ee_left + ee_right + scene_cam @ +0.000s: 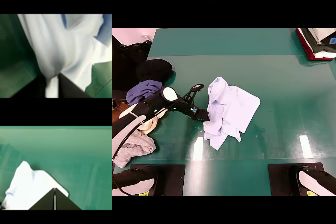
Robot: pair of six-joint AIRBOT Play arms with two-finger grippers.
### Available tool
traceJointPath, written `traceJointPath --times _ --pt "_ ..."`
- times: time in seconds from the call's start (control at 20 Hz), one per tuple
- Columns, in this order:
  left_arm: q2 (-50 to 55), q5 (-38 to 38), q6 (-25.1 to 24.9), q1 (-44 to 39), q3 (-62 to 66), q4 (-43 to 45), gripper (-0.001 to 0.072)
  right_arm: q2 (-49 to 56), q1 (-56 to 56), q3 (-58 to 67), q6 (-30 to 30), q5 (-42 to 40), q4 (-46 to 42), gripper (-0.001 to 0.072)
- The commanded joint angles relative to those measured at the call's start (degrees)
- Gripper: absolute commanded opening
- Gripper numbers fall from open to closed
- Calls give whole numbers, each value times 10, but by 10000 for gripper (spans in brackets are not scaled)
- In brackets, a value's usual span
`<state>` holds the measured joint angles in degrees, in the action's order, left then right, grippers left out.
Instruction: Fold the shirts.
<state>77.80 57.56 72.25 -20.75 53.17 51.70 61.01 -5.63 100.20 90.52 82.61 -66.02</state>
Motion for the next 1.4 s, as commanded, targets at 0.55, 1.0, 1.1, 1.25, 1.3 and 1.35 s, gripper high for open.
traceJointPath --times 0.55,1.0,1.1,1.25,1.3,1.35 --pt "-52 110 51 0 151 170 28 234 94 -280 -1 -78 5 575" --pt "-52 120 58 0 150 171 29 307 161 -301 5 -173 5 573" --pt "-52 121 58 0 150 170 28 315 173 -301 5 -179 4 519" --pt "-52 126 58 0 150 169 28 308 195 -301 4 -211 -2 23" --pt "-54 127 58 0 152 175 28 298 195 -301 2 -216 -1 18" --pt "-59 132 59 0 160 198 28 278 193 -299 0 -216 -4 17"
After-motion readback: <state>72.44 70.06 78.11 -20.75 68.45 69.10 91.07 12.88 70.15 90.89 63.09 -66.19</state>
